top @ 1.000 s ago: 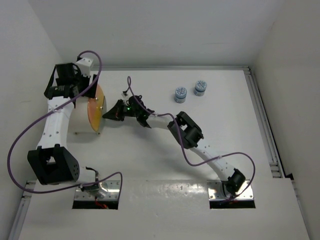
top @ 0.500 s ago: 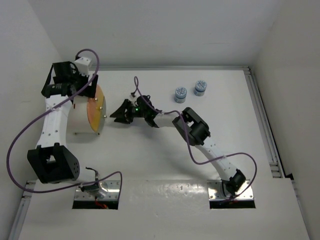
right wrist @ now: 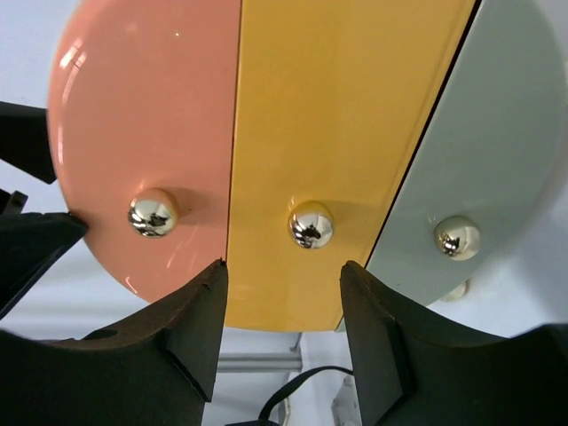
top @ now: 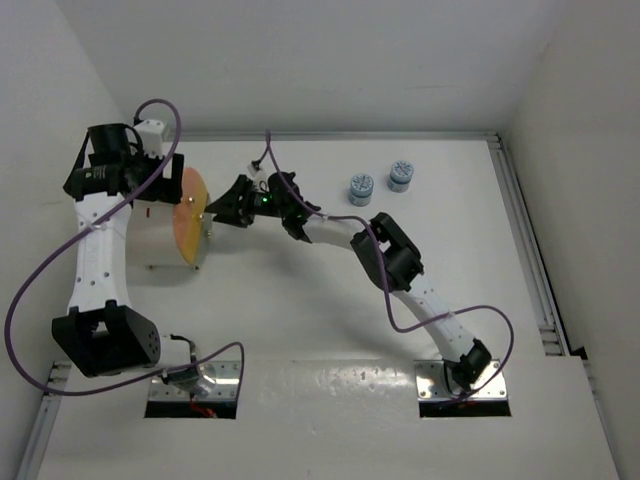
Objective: Sort the stationery into containers
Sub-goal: Open the drawer in the storage box.
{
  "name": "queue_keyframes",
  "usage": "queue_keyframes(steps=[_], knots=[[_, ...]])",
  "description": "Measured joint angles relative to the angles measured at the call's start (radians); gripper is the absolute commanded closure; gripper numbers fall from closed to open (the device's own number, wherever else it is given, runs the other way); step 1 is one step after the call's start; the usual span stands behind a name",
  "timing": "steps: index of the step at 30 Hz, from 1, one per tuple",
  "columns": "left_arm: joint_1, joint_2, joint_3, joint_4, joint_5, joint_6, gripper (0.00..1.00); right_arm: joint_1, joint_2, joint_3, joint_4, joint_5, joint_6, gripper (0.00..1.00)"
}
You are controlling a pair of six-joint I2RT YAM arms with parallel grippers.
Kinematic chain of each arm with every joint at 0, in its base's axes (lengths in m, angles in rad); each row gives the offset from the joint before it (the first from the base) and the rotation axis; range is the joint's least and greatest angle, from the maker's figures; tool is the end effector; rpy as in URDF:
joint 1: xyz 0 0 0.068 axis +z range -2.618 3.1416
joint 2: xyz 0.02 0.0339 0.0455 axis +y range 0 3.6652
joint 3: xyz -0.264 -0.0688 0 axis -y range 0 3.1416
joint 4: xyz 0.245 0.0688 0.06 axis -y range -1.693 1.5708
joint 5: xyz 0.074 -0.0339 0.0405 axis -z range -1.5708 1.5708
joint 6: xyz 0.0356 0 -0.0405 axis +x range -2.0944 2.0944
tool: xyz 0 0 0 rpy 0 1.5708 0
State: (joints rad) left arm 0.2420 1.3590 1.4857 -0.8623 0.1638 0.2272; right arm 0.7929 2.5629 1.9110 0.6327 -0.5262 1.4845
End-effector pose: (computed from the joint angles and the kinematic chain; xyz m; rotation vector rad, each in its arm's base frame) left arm 0.2741 0.0617 0.3889 0.0666 2.2940 0.0534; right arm 0.3921 0.4236 0.1549 0.1826 2.0818 2.0278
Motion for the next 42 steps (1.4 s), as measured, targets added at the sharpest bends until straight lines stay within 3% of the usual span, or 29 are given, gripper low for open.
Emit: queue_keyframes(steps=[7, 20, 24, 42], knots=[[0.0, 0.0, -0.001, -0.023, -0.025, 0.0, 0.02, 0.014, 0.015, 0.002, -0.013, 0.001, 0.0, 0.46], [0.008, -0.03, -0.009, -0.07, 0.117, 0.018, 0.07, 0.008, 0.038, 0.006, -0.013, 0.002, 0.0, 0.46], [0.008, -0.052, -0.009, -0.123, 0.13, -0.023, 0.14, 0.007, 0.038, 0.006, -0.012, 0.002, 0.001, 0.46], [0.008, -0.094, -0.037, -0.198, -0.002, -0.166, 0.15, 0.002, 0.038, 0.006, -0.005, 0.001, 0.001, 0.46]])
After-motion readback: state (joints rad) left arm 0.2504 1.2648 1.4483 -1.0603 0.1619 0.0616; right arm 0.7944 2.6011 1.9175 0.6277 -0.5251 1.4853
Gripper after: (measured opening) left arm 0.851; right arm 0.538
